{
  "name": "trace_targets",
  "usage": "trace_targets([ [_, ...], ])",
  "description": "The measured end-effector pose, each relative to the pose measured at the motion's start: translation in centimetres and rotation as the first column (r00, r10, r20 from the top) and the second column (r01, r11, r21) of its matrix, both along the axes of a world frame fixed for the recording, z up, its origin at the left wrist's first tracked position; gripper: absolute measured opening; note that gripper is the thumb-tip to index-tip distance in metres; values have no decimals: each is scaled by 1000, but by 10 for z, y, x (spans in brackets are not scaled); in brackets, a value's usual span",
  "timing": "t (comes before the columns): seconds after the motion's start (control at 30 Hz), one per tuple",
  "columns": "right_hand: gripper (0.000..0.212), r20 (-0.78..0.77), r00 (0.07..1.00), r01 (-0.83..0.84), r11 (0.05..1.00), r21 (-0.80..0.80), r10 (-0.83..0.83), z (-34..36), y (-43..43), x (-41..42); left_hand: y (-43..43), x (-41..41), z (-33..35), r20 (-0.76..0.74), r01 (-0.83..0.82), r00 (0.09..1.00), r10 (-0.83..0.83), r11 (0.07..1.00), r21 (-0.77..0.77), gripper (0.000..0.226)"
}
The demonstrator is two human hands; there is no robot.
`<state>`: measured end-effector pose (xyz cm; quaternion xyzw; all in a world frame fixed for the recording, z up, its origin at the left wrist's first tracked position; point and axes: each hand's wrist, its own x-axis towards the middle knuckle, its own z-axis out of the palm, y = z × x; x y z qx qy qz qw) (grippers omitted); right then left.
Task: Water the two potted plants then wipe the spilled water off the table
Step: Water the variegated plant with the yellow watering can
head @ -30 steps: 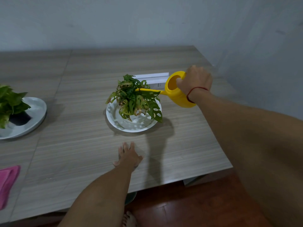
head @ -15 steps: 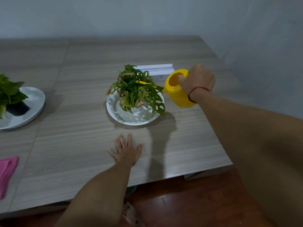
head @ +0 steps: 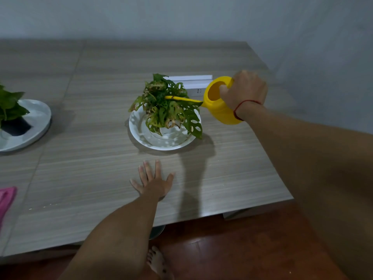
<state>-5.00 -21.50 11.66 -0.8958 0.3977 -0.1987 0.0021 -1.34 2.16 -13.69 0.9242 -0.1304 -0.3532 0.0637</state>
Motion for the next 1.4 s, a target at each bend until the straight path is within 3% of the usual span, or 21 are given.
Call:
trace_targets([
  [1.4,27,28,997,67,995,70,-69,2,-1,-9,1,1,21,-104,22,994,-18,999,39,85],
])
